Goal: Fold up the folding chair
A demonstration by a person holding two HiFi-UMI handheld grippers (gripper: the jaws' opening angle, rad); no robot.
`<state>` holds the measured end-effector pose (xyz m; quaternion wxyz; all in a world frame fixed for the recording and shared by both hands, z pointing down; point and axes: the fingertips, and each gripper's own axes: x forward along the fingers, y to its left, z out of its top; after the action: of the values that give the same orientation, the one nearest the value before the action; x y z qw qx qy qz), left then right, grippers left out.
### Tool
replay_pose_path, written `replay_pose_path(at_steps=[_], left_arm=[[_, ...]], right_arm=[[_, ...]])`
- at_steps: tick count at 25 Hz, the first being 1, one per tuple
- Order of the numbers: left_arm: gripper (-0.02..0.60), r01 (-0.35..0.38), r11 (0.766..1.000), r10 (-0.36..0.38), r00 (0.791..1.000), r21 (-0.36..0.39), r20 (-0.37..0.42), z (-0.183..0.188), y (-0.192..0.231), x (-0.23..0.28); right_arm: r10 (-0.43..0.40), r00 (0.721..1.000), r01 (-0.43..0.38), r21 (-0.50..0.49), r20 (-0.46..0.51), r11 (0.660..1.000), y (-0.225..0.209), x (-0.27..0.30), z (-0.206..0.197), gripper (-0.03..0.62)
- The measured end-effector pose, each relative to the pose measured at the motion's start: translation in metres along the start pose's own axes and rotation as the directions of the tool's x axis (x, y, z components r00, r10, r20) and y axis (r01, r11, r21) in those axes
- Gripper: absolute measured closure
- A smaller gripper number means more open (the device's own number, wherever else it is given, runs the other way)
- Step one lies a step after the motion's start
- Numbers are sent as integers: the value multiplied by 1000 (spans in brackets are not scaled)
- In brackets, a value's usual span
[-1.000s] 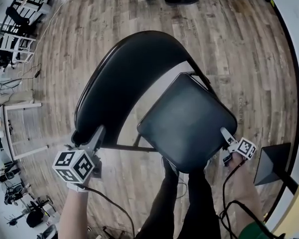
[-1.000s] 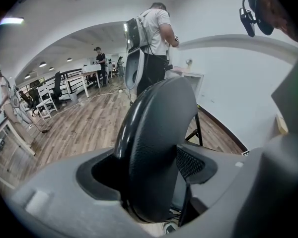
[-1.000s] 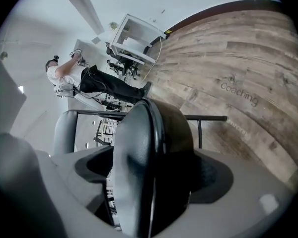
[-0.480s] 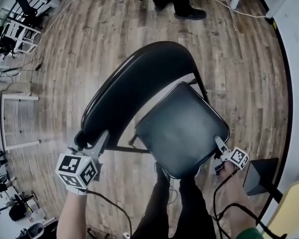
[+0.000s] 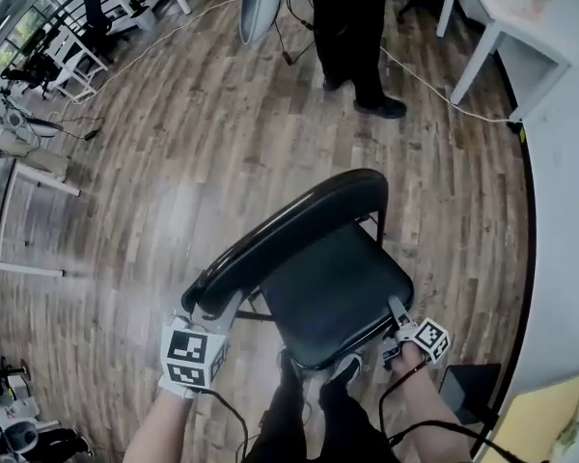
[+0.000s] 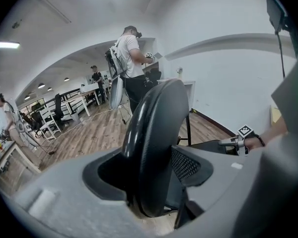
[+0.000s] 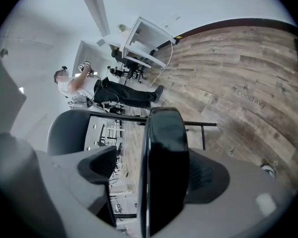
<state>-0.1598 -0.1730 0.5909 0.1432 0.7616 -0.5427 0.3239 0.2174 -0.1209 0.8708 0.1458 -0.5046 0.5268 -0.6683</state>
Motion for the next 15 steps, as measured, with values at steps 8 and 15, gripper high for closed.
replay_pose_path(at_steps=[8, 15], left_arm=[[298, -30, 995, 29, 1000, 97, 11, 20, -16, -38], [301, -57, 985, 57, 998, 166, 9, 21, -23, -57]], right_arm=[[-9, 1000, 9, 5, -30, 1000, 78, -1, -5, 171], [-57, 996, 55, -36, -69, 998, 119, 14, -9, 263]])
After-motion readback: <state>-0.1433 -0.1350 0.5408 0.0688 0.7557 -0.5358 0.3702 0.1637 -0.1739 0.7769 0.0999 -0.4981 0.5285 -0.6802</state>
